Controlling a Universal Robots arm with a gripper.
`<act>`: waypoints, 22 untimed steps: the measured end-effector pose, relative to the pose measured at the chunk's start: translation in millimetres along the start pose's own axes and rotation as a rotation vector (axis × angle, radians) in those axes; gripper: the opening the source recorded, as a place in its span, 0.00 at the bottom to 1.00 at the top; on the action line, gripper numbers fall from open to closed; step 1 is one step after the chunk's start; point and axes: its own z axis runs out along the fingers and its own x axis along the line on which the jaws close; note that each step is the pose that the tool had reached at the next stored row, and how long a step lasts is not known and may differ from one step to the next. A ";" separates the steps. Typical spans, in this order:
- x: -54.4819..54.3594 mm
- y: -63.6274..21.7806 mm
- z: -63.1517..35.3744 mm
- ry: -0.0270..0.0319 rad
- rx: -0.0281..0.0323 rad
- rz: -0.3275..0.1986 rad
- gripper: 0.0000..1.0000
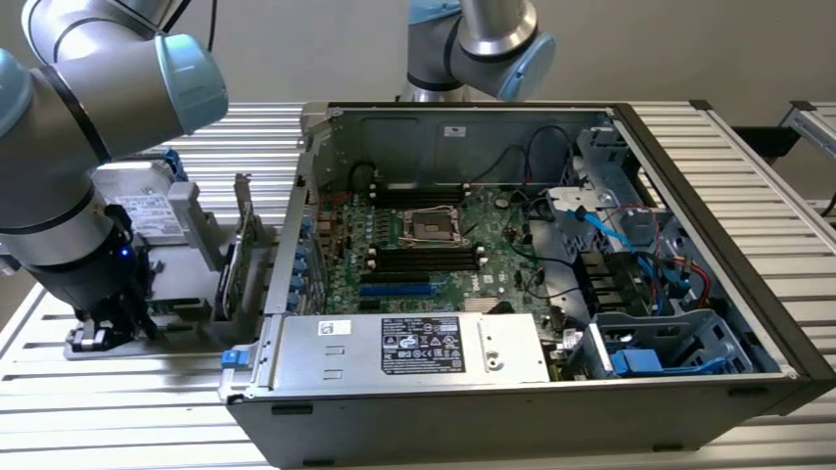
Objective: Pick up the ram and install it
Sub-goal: 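Pick up the ram and move it above insertion slot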
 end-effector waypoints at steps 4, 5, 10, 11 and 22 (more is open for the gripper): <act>0.0 0.0 0.0 0.0001 -0.0001 0.000 0.14; 0.0 0.0 0.0 0.0001 -0.0001 0.000 0.14; -0.1 0.2 -2.3 -0.0001 -0.0035 0.000 0.14; -0.2 0.2 -3.3 -0.0001 -0.0045 0.000 0.14; -0.6 0.6 -12.8 -0.0003 -0.0141 0.001 0.14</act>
